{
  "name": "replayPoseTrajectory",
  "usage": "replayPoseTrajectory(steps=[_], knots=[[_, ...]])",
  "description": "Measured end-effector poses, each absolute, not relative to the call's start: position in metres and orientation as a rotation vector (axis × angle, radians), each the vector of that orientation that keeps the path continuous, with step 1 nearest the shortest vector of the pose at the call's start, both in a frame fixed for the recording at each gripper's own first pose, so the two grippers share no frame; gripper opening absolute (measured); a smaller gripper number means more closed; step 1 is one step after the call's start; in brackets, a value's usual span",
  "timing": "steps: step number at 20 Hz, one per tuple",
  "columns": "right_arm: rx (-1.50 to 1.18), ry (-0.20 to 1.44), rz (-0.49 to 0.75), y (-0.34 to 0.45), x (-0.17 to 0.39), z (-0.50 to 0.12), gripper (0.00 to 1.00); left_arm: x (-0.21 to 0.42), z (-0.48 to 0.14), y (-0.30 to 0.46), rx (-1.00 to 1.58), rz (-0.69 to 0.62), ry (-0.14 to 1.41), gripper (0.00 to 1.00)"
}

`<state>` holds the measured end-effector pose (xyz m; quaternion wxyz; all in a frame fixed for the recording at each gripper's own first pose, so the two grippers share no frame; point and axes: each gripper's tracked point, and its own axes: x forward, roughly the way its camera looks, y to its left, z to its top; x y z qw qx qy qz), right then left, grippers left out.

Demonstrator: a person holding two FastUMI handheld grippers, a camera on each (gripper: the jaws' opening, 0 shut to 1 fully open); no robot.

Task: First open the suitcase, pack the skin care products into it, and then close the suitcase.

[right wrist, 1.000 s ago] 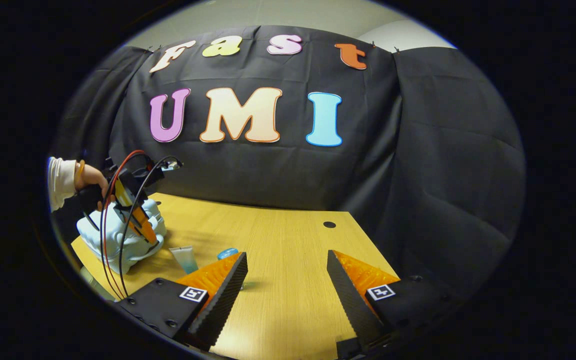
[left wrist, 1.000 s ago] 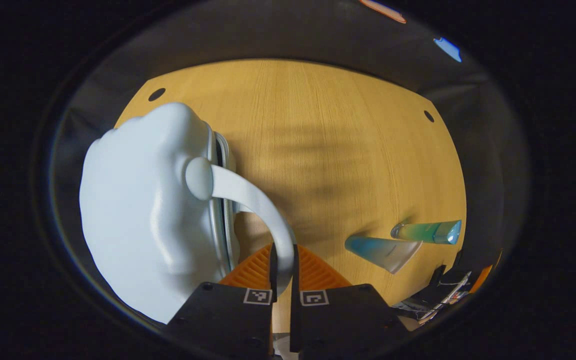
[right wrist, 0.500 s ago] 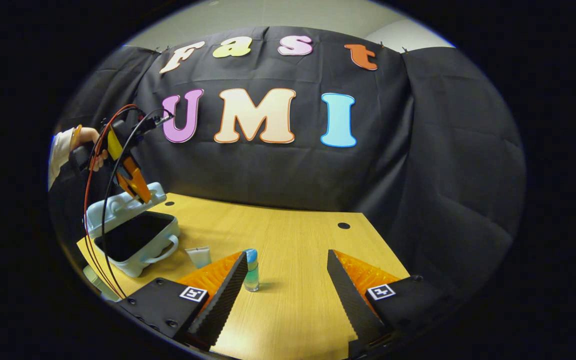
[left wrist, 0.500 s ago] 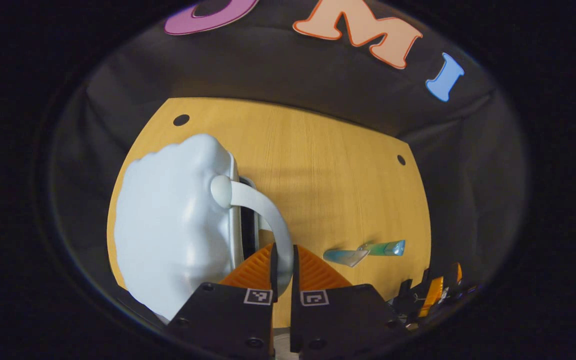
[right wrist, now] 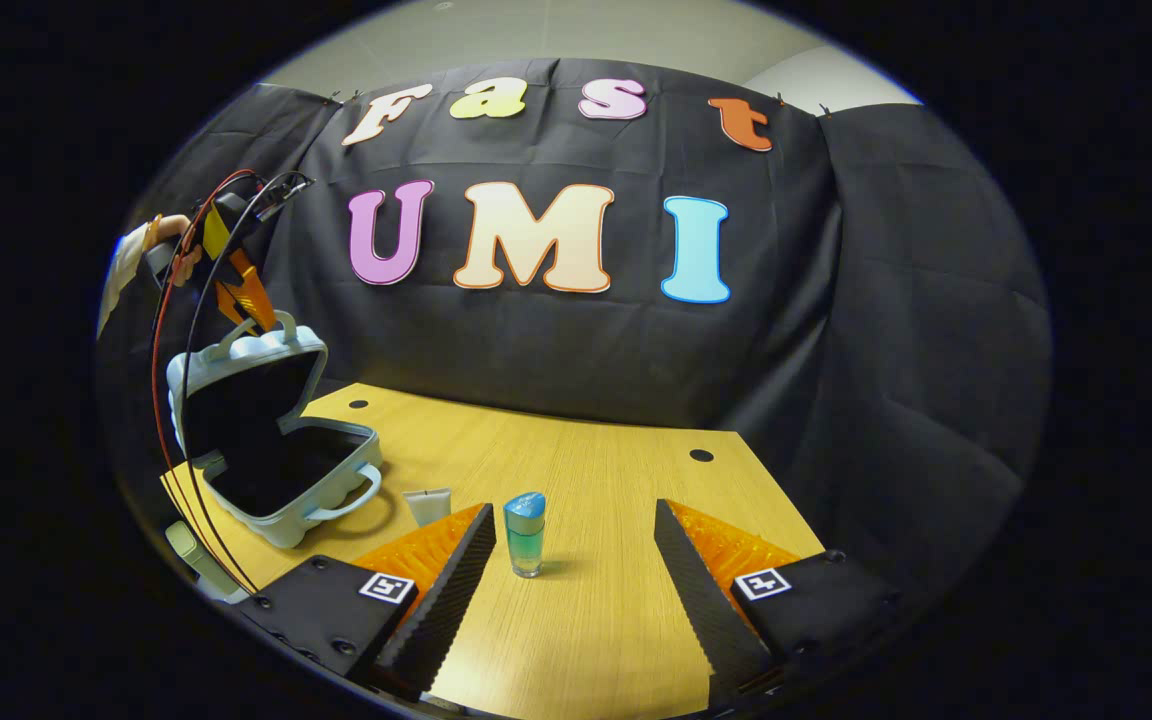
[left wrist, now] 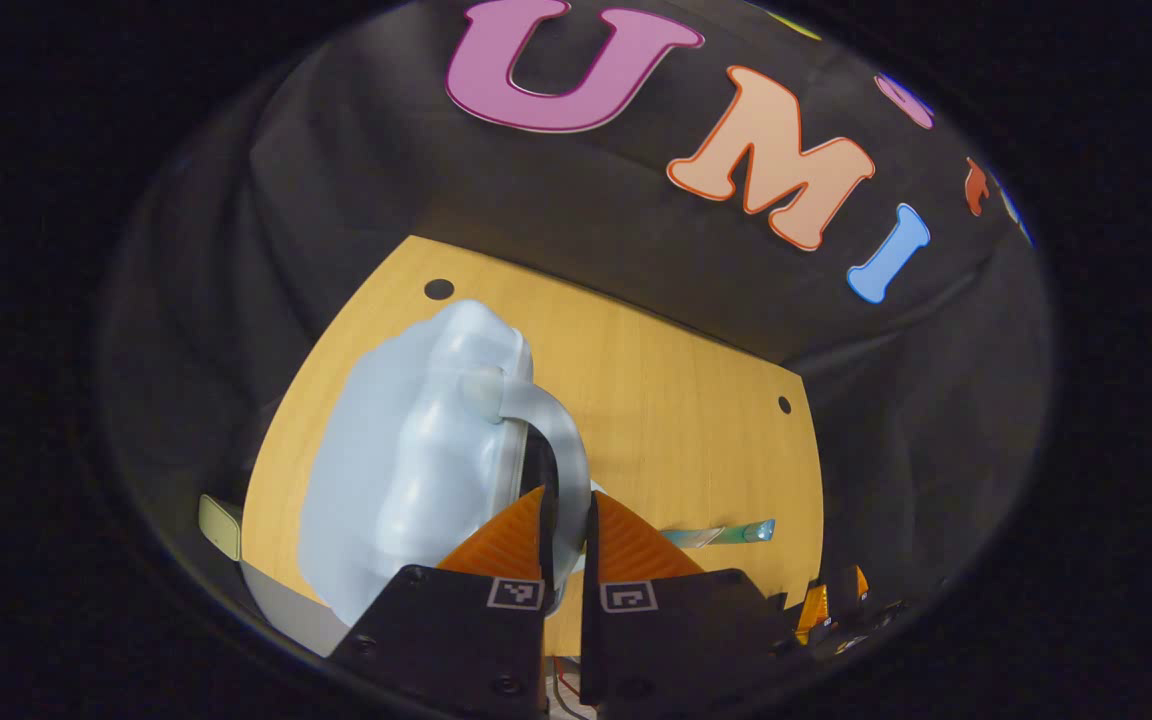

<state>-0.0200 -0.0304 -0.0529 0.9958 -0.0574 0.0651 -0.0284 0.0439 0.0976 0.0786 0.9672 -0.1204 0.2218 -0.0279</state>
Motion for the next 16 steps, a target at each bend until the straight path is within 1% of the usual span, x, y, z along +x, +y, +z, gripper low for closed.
replayPoseTrajectory(steps=[3, 5, 10, 16], knots=[[-0.121, 0.124, -0.056, -0.025, -0.022, -0.050, 0.99, 0.030, 0.092, 0.129, -0.246, -0.017, 0.414, 0.06], [-0.126, 0.124, -0.055, -0.022, -0.024, -0.049, 1.00, 0.021, 0.099, 0.152, -0.252, 0.012, 0.394, 0.06], [-0.122, 0.127, -0.053, -0.009, -0.023, -0.047, 1.00, -0.003, 0.101, 0.202, -0.231, 0.073, 0.368, 0.06], [-0.097, 0.108, -0.041, 0.014, -0.017, -0.041, 1.00, -0.030, 0.089, 0.268, -0.149, 0.213, 0.360, 0.06]])
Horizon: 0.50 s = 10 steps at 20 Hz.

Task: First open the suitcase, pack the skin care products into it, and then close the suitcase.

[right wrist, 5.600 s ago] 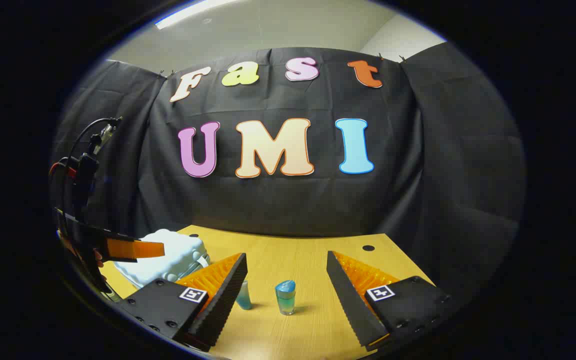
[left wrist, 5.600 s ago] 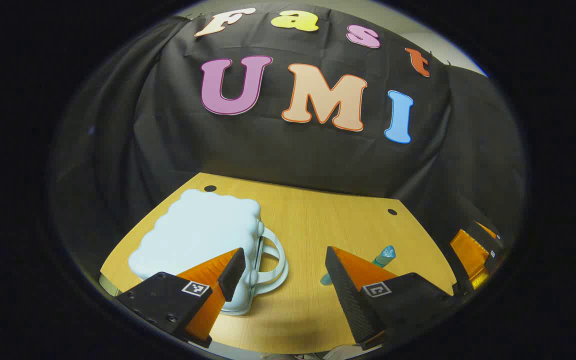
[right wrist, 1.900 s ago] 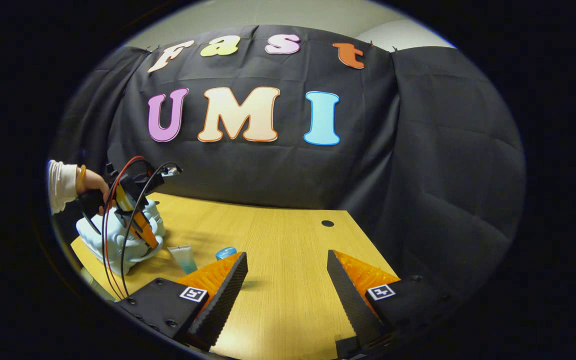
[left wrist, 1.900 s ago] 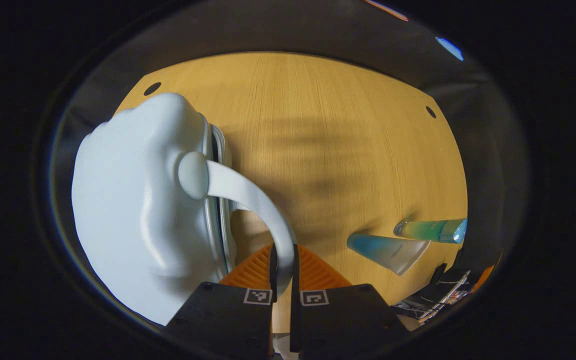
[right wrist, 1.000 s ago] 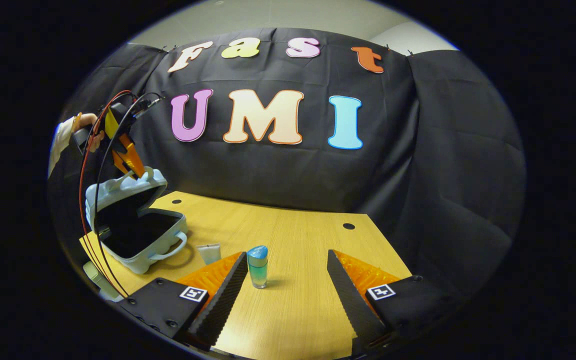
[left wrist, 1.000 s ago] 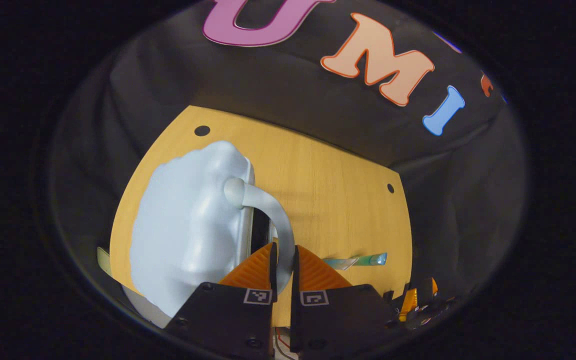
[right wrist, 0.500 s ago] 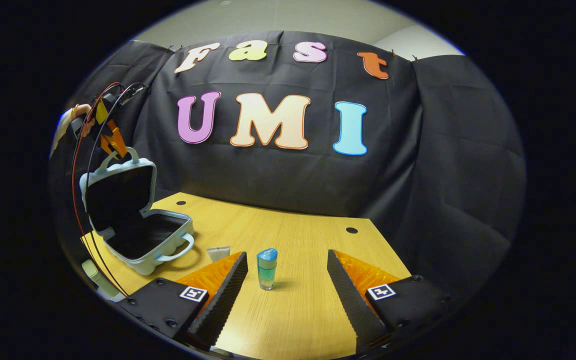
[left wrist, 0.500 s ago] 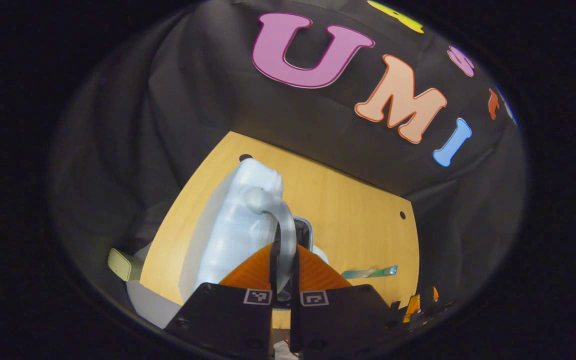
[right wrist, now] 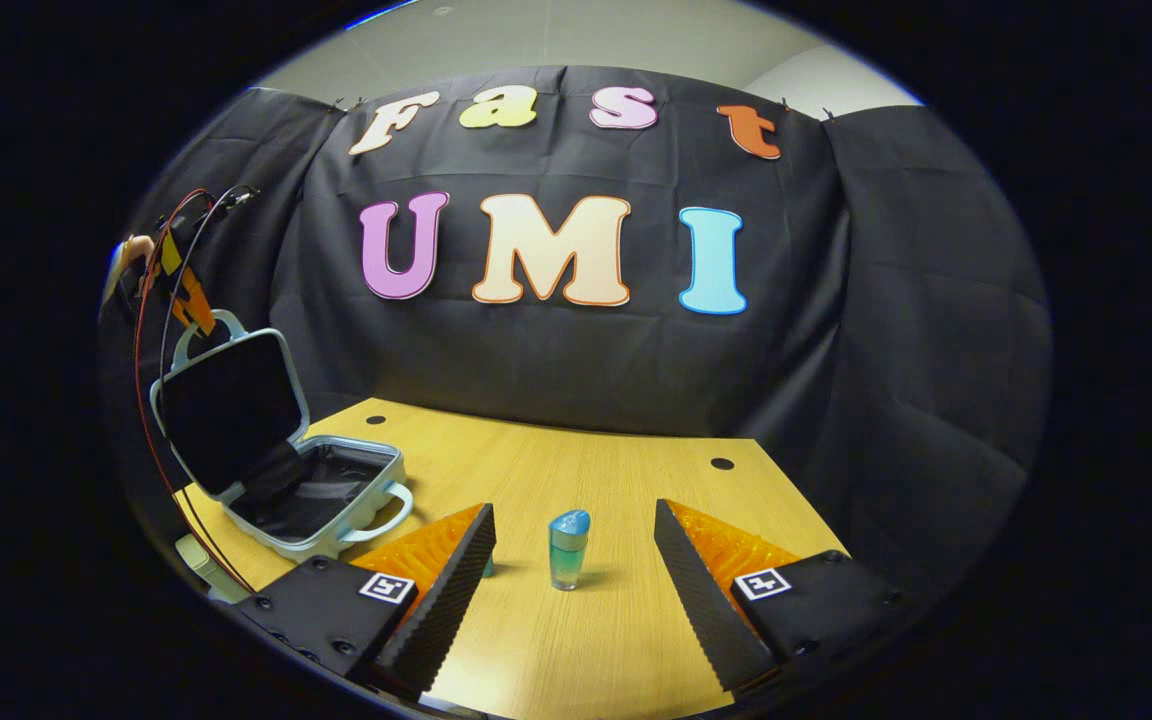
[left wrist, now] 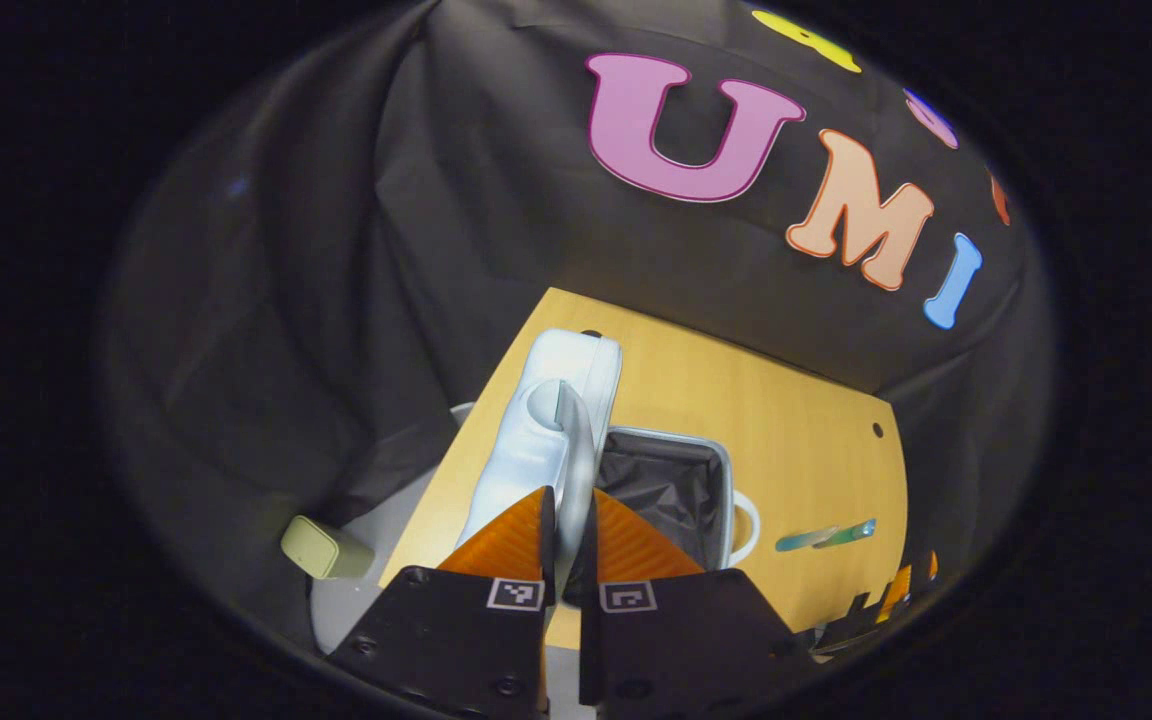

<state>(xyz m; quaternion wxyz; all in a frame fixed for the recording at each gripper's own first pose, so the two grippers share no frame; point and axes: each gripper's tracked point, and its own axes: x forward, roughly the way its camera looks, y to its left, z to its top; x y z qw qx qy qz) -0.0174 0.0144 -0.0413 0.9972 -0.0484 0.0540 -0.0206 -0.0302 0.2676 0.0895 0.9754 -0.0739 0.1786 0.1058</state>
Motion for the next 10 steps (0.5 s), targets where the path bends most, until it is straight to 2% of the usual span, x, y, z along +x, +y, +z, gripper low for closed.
replayPoseTrajectory(steps=[6, 10], knots=[[-0.093, 0.113, -0.042, 0.029, -0.025, -0.047, 1.00, -0.055, 0.041, 0.325, -0.179, 0.321, 0.407, 0.04], [-0.100, 0.125, -0.039, 0.036, -0.033, -0.053, 1.00, -0.070, -0.013, 0.355, -0.324, 0.367, 0.457, 0.04]])
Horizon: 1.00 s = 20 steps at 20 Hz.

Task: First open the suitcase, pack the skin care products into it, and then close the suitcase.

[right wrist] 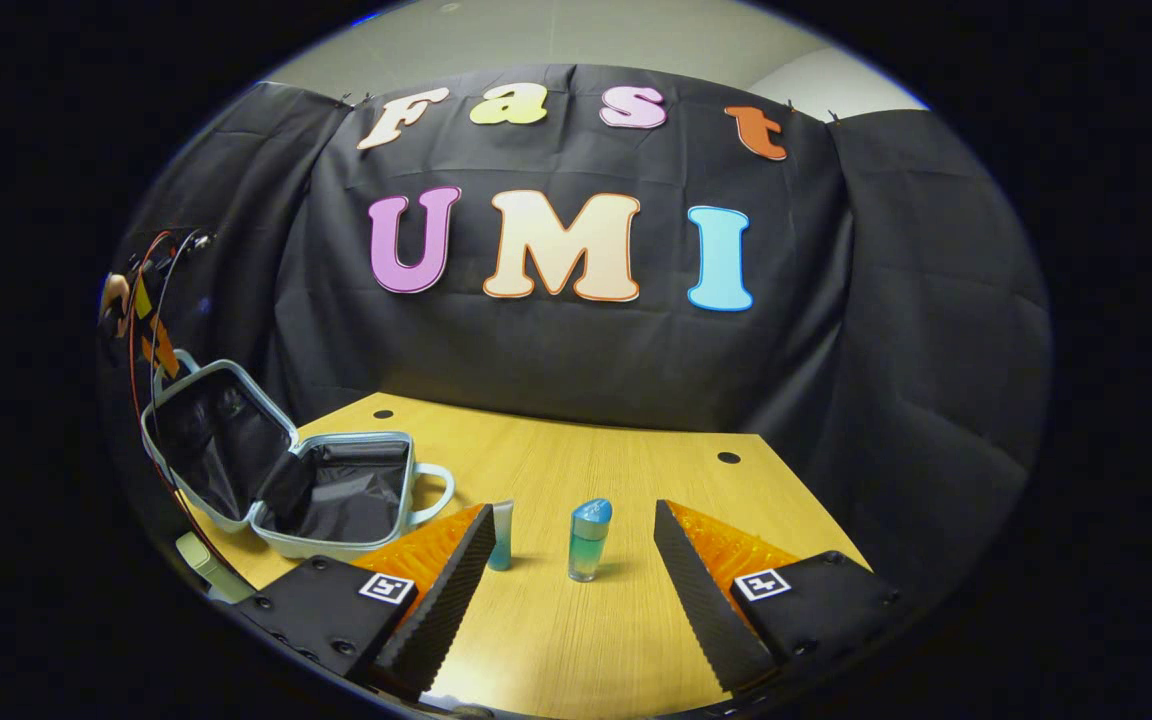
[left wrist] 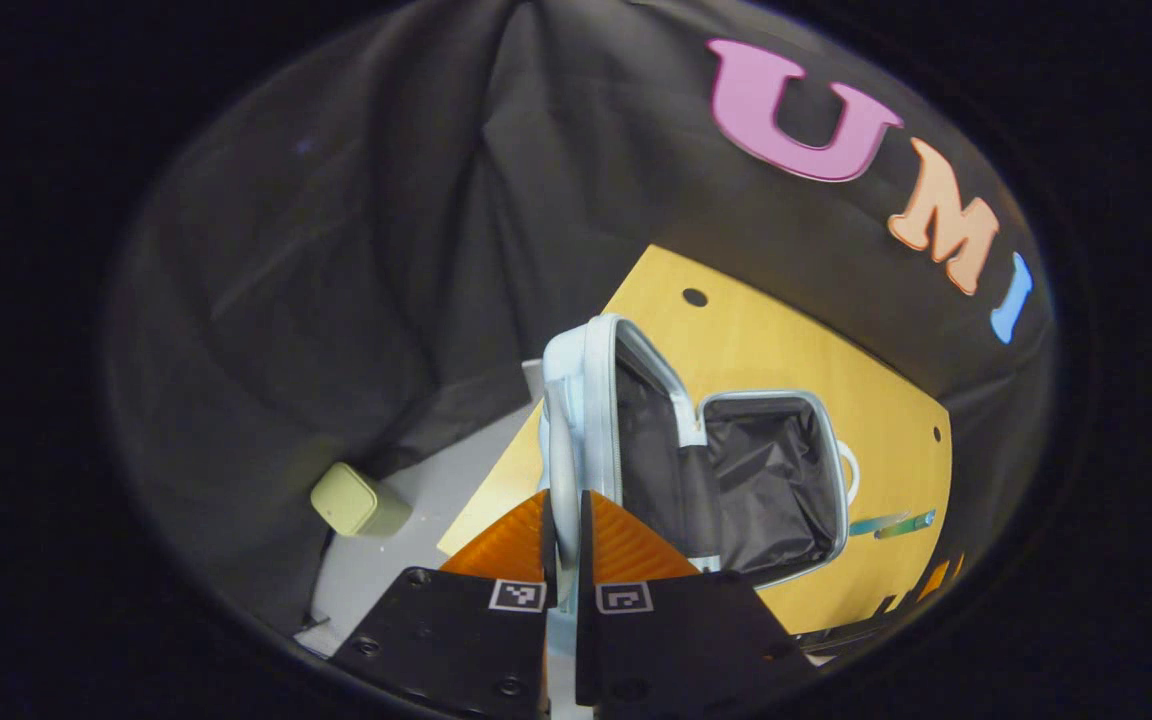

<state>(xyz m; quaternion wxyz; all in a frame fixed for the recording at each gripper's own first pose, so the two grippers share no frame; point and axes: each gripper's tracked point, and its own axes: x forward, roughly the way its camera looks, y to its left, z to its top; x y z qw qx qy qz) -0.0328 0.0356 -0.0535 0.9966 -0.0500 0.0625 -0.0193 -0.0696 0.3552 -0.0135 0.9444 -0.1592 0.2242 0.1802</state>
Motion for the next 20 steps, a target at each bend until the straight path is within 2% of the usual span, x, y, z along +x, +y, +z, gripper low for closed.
replayPoseTrajectory(steps=[7, 10, 12, 16, 17, 18, 19, 20], knots=[[-0.115, 0.136, -0.024, 0.043, -0.040, -0.058, 1.00, -0.096, -0.108, 0.400, -0.468, 0.468, 0.545, 0.04], [-0.106, 0.130, -0.030, 0.041, -0.042, -0.057, 0.97, -0.096, -0.109, 0.392, -0.563, 0.406, 0.510, 0.00], [-0.101, 0.130, -0.030, 0.041, -0.044, -0.058, 0.99, -0.097, -0.115, 0.397, -0.548, 0.425, 0.509, 0.00], [-0.104, 0.133, -0.030, 0.040, -0.049, -0.062, 0.99, -0.092, -0.118, 0.371, -0.507, 0.388, 0.513, 0.07], [-0.104, 0.137, -0.028, 0.040, -0.050, -0.064, 1.00, -0.091, -0.118, 0.360, -0.483, 0.372, 0.515, 0.12], [-0.105, 0.142, -0.026, 0.040, -0.051, -0.067, 0.99, -0.091, -0.117, 0.348, -0.455, 0.354, 0.515, 0.07], [-0.106, 0.148, -0.025, 0.039, -0.051, -0.069, 0.99, -0.089, -0.115, 0.334, -0.422, 0.334, 0.518, 0.24], [-0.107, 0.150, -0.025, 0.039, -0.052, -0.070, 0.99, -0.086, -0.112, 0.318, -0.379, 0.310, 0.516, 0.28]])
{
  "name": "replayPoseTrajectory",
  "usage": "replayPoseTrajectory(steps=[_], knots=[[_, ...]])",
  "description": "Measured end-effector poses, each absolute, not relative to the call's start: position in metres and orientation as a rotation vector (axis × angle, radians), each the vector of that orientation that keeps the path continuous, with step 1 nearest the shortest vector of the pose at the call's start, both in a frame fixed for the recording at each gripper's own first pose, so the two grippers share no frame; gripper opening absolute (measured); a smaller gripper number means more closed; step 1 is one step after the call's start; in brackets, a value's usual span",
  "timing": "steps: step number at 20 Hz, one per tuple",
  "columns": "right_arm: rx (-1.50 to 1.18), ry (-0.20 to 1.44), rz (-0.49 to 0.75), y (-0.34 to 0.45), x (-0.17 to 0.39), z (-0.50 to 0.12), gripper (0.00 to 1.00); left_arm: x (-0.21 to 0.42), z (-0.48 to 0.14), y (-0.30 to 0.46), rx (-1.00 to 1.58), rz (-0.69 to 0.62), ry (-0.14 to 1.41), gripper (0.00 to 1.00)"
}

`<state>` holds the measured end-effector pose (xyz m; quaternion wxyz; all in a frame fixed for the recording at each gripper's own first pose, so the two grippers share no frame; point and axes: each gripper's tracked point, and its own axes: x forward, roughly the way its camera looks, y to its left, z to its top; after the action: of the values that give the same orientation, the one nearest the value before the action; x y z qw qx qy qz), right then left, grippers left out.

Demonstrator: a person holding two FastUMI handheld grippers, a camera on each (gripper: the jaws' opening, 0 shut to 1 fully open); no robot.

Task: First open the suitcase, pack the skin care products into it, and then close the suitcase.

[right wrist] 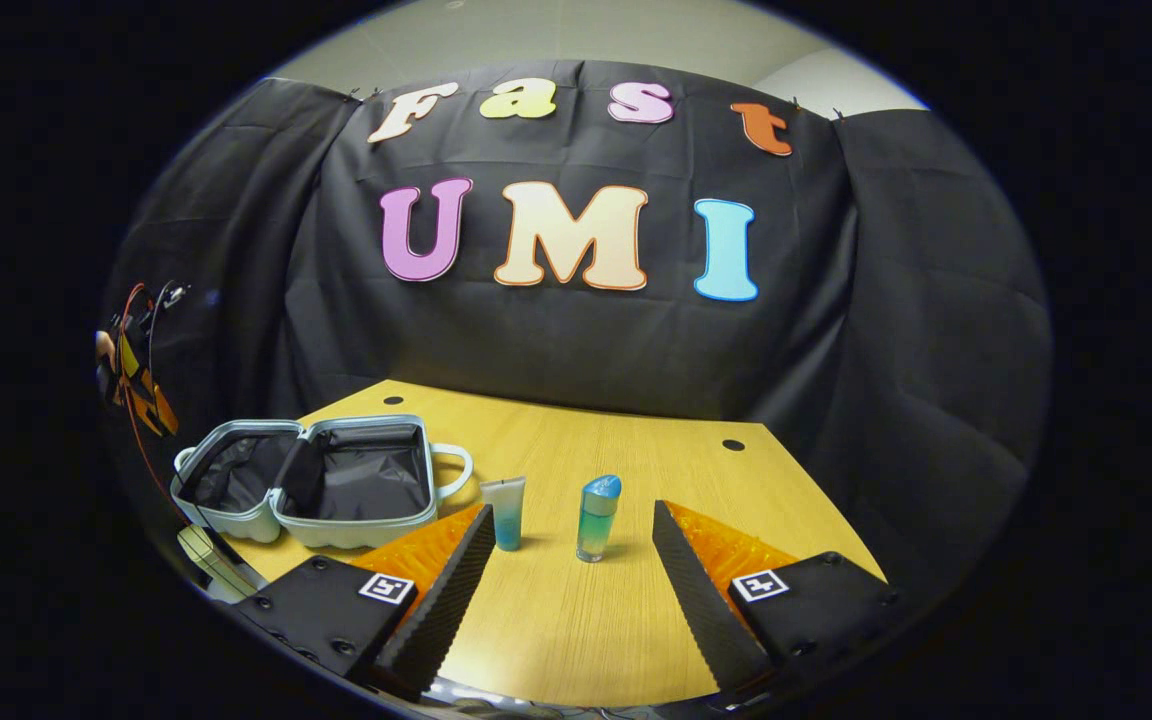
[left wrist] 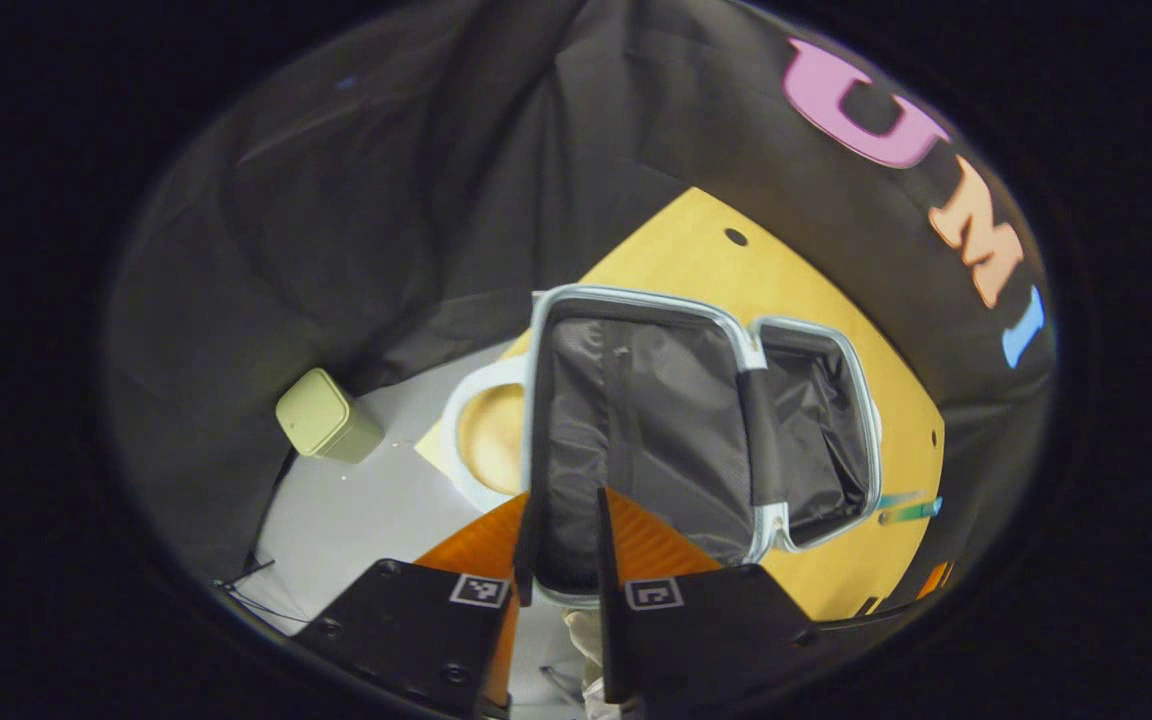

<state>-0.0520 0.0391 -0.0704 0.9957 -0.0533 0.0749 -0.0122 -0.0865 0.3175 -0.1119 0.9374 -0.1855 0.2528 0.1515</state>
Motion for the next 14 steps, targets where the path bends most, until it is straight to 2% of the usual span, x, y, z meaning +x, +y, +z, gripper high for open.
replayPoseTrajectory(steps=[3, 5, 10, 14], knots=[[-0.107, 0.161, -0.020, 0.036, -0.052, -0.074, 0.99, -0.076, -0.103, 0.270, -0.277, 0.238, 0.505, 0.77], [-0.109, 0.168, -0.017, 0.031, -0.052, -0.075, 0.99, -0.069, -0.096, 0.239, -0.217, 0.203, 0.499, 0.96], [-0.111, 0.194, -0.018, 0.013, -0.047, -0.079, 0.99, -0.049, -0.091, 0.165, -0.056, 0.168, 0.489, 0.96], [-0.113, 0.229, -0.012, -0.004, -0.041, -0.086, 1.00, -0.028, -0.110, 0.100, -0.035, 0.133, 0.536, 0.96]])
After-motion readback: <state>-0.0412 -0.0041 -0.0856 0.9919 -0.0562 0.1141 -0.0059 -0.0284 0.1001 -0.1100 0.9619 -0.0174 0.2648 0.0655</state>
